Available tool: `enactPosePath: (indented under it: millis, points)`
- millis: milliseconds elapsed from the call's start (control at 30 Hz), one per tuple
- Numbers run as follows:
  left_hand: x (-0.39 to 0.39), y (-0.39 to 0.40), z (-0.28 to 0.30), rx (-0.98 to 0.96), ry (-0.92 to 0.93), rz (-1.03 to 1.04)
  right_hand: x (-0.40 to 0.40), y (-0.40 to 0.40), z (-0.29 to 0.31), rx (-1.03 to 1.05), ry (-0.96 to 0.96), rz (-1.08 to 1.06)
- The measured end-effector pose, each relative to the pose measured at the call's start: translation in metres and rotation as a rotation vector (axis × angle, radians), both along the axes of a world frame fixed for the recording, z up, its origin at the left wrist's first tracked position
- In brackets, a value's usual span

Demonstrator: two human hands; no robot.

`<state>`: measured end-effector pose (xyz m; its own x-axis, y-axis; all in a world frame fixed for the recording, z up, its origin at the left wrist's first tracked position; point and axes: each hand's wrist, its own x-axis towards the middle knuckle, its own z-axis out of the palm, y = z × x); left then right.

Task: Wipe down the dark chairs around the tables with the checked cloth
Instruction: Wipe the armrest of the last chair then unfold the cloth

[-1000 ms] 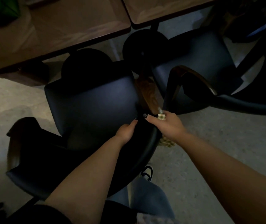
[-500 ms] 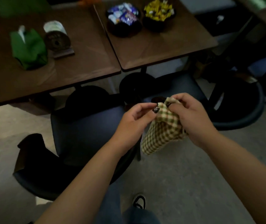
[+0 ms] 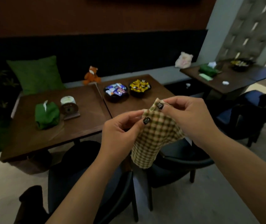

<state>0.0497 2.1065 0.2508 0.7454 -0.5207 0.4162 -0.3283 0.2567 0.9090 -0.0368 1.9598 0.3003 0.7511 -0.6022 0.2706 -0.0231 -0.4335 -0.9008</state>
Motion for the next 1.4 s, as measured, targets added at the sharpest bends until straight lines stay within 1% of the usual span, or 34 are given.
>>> enactPosePath:
  millis: [133, 200, 300, 367, 433, 500, 567, 667, 767, 800, 867, 967, 1033, 1133, 1200, 1300, 1400]
  points:
    - [0.007, 0.014, 0.027, -0.074, -0.190, 0.040, 0.005, 0.013, 0.028, -0.082, -0.015, -0.006]
    - [0.013, 0.020, 0.037, -0.101, -0.242, 0.026, 0.008, 0.018, 0.039, -0.131, -0.017, -0.040]
    - [0.022, 0.025, 0.045, -0.078, -0.223, -0.018, 0.012, 0.022, 0.054, -0.193, 0.022, -0.038]
    - [0.024, 0.026, 0.050, -0.060, -0.191, -0.065, 0.013, 0.028, 0.063, -0.194, 0.106, 0.065]
    - [0.025, 0.026, 0.055, -0.038, -0.176, -0.089, 0.014, 0.035, 0.070, -0.146, 0.177, 0.183]
    - [0.026, 0.027, 0.057, -0.030, -0.163, -0.084, 0.015, 0.040, 0.075, -0.132, 0.226, 0.241]
    - [0.029, 0.029, 0.058, -0.024, -0.149, -0.080, 0.016, 0.042, 0.077, -0.144, 0.256, 0.254]
    - [0.034, 0.031, 0.056, -0.009, -0.138, -0.036, 0.018, 0.045, 0.074, -0.108, 0.178, 0.252]
    - [0.038, 0.035, 0.056, -0.022, -0.077, -0.017, 0.016, 0.048, 0.069, -0.153, 0.080, 0.272]
    - [0.039, 0.035, 0.056, -0.024, -0.059, -0.024, 0.016, 0.049, 0.067, -0.185, 0.085, 0.298]
    - [0.045, 0.036, 0.057, -0.022, -0.061, -0.037, 0.016, 0.049, 0.063, -0.252, 0.155, 0.323]
    - [0.054, 0.037, 0.057, -0.015, -0.108, -0.064, 0.021, 0.047, 0.056, -0.303, 0.278, 0.255]
    - [0.061, 0.039, 0.057, -0.008, -0.121, -0.080, 0.026, 0.046, 0.052, -0.377, 0.370, 0.212]
    - [0.076, 0.041, 0.054, 0.019, -0.118, -0.087, 0.033, 0.043, 0.047, -0.406, 0.463, 0.232]
    - [0.087, 0.043, 0.051, 0.084, -0.141, -0.094, 0.035, 0.040, 0.046, -0.433, 0.459, 0.182]
    - [0.099, 0.040, 0.048, 0.182, -0.138, -0.155, 0.034, 0.035, 0.053, -0.490, 0.369, -0.004]
    - [0.099, 0.029, 0.049, 0.211, -0.084, -0.234, 0.030, 0.029, 0.062, -0.638, 0.288, -0.177]
